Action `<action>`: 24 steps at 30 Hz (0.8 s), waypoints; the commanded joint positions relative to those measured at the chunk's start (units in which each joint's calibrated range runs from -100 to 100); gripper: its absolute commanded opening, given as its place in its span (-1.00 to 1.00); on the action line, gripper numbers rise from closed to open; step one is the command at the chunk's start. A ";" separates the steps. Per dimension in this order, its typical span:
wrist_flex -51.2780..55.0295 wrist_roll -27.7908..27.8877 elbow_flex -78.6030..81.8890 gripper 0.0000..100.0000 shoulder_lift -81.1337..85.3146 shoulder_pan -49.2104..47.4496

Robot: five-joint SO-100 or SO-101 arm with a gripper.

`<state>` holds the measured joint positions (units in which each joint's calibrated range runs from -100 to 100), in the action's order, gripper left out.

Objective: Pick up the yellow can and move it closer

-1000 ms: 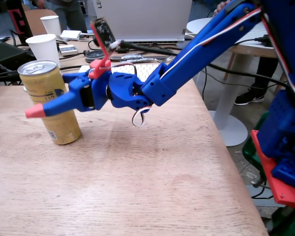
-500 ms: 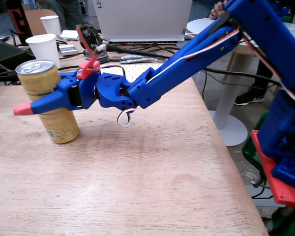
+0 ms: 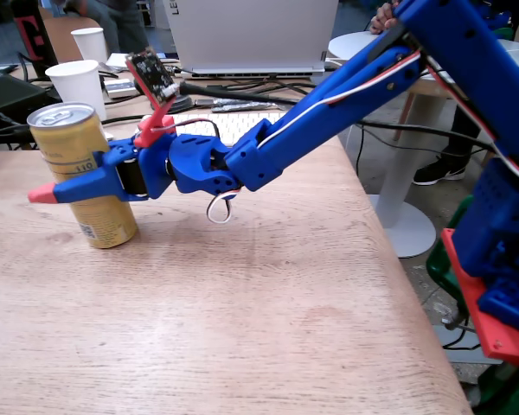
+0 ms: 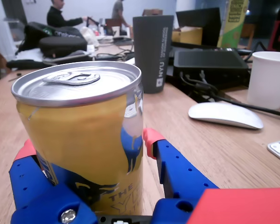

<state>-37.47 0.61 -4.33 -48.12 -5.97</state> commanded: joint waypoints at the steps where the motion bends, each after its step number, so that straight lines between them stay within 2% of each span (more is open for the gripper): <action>1: 0.28 0.05 -3.84 -0.21 1.64 0.21; 3: 0.20 0.05 -3.84 -0.33 1.38 0.21; 11: 0.12 0.05 -3.93 -0.54 1.38 0.04; 22: 0.12 0.05 -2.99 -0.53 1.89 -1.65; 24: 0.36 -0.44 -2.61 -0.53 7.04 -1.65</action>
<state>-37.39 0.81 -5.23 -48.12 -6.62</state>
